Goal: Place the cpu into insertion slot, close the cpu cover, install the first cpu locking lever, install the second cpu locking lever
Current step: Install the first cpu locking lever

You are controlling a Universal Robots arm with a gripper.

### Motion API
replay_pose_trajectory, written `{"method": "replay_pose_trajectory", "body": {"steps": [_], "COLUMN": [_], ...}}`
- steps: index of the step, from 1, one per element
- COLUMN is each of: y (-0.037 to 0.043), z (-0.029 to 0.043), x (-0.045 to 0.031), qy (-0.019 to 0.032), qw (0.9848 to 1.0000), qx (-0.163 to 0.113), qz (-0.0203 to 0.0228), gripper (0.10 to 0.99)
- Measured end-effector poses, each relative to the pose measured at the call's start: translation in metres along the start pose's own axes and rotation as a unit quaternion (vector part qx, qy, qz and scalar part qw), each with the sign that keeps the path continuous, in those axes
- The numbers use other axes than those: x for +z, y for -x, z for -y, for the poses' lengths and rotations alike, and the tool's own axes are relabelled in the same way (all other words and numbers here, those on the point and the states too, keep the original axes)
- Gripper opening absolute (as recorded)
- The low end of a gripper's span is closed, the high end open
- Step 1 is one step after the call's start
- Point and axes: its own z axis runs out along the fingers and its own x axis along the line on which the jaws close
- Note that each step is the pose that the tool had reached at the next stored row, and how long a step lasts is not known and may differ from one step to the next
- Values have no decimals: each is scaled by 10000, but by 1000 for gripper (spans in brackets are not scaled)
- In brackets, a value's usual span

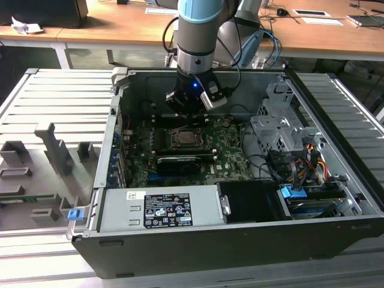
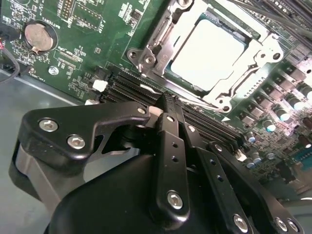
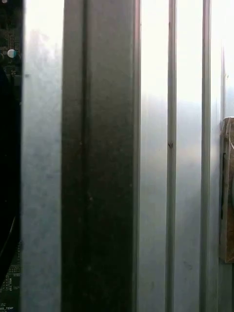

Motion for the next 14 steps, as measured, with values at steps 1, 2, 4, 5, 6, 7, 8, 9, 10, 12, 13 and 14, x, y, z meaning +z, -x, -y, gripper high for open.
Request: {"method": "replay_pose_trajectory", "body": {"steps": [1, 2, 4, 5, 6, 7, 8, 9, 10, 12, 13, 14], "y": [8, 19, 34, 40, 48, 56, 65, 74, 80, 84, 86, 89], "z": [0, 0, 0, -1, -1, -1, -1, -2, -3, -2, -1, 0], "x": [2, 6, 12, 15, 19, 23, 26, 29, 35, 45, 51, 59], "qy": [2, 4, 9, 11, 15, 18, 22, 27, 35, 44, 45, 45], "qw": [10000, 10000, 10000, 10000, 10000, 10000, 10000, 10000, 10000, 10000, 10000, 10000], "qx": [0, 0, 0, 0, 0, -1, 0, -1, -2, -2, -2, -3], "qz": [0, 0, 1, 1, 1, 1, 1, 0, 1, 1, 1, 0], "gripper": [106, 106, 106, 106, 106, 106, 106, 106, 106, 106, 106, 106]}}
